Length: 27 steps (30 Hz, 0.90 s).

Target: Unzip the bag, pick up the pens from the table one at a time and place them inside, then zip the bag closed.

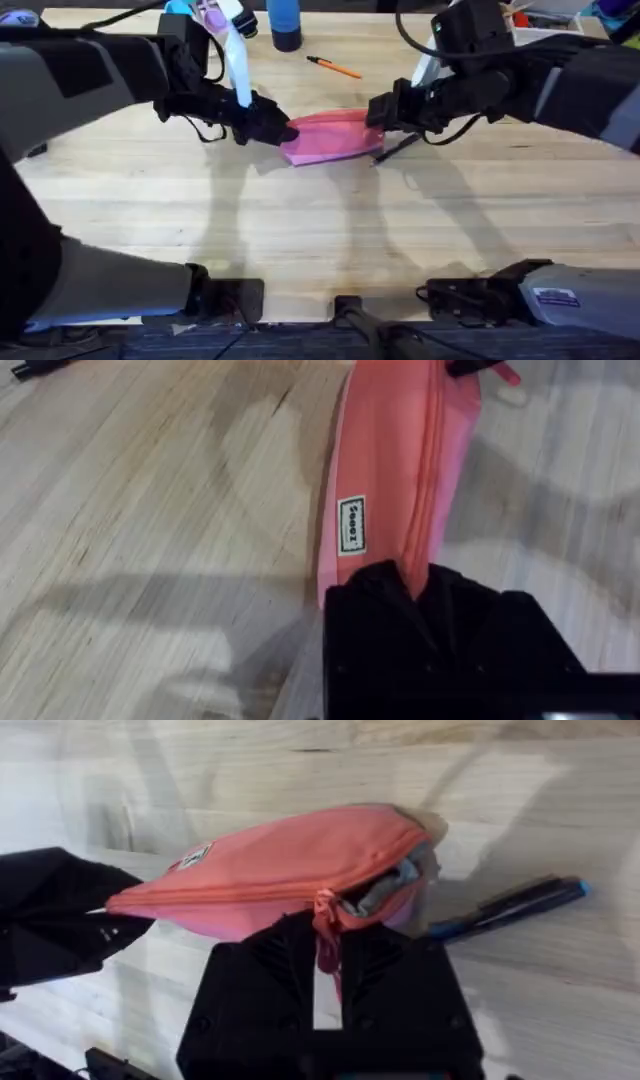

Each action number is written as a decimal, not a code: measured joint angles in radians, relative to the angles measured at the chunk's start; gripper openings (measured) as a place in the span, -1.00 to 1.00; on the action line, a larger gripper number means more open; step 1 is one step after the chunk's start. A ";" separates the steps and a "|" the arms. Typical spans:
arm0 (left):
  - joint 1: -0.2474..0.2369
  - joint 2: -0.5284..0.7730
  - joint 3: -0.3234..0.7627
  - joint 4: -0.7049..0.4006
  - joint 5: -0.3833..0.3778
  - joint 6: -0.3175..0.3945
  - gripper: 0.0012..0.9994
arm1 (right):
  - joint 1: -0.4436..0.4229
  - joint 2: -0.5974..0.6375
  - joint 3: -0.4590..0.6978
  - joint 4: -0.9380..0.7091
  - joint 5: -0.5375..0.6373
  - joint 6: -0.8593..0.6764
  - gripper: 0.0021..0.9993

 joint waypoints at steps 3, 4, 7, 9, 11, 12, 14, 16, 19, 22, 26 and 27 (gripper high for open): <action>0.002 0.000 0.000 0.002 -0.001 0.000 -0.92 | 0.000 -0.025 0.000 -0.007 0.000 0.000 -0.73; 0.002 0.000 0.000 0.003 -0.003 0.000 -0.92 | 0.000 -0.031 0.000 -0.008 0.000 0.000 -0.74; 0.002 0.000 0.000 0.003 -0.004 0.000 -0.92 | 0.001 -0.048 0.000 -0.014 0.000 0.000 -0.75; 0.002 0.000 0.000 0.003 -0.004 0.000 -0.92 | 0.001 -0.059 0.000 -0.016 0.000 0.000 -0.75; 0.002 0.000 0.000 0.003 -0.004 0.000 -0.92 | 0.001 -0.071 0.000 -0.018 0.000 0.000 -0.76; 0.002 0.000 0.000 0.003 -0.004 0.000 -0.92 | 0.001 -0.075 0.000 -0.018 0.000 0.000 -0.76; 0.002 0.000 0.000 0.003 -0.004 0.000 -0.92 | 0.001 -0.081 0.000 -0.018 0.000 0.000 -0.77; 0.002 0.000 0.000 0.003 -0.004 0.000 -0.92 | 0.001 -0.082 0.000 -0.019 0.000 0.000 -0.75; 0.002 0.000 0.000 0.003 -0.004 0.000 -0.92 | 0.001 -0.083 0.000 -0.019 0.000 0.000 -0.74; 0.002 0.000 0.000 0.003 -0.005 -0.002 -0.92 | 0.001 -0.083 0.000 -0.017 0.000 0.000 -0.74; 0.002 0.000 0.000 0.003 -0.005 -0.002 -0.92 | 0.001 -0.083 0.000 -0.017 0.002 0.000 -0.91; 0.002 0.000 0.000 0.003 -0.006 -0.002 -0.92 | 0.001 -0.083 0.000 -0.017 0.004 0.000 -0.93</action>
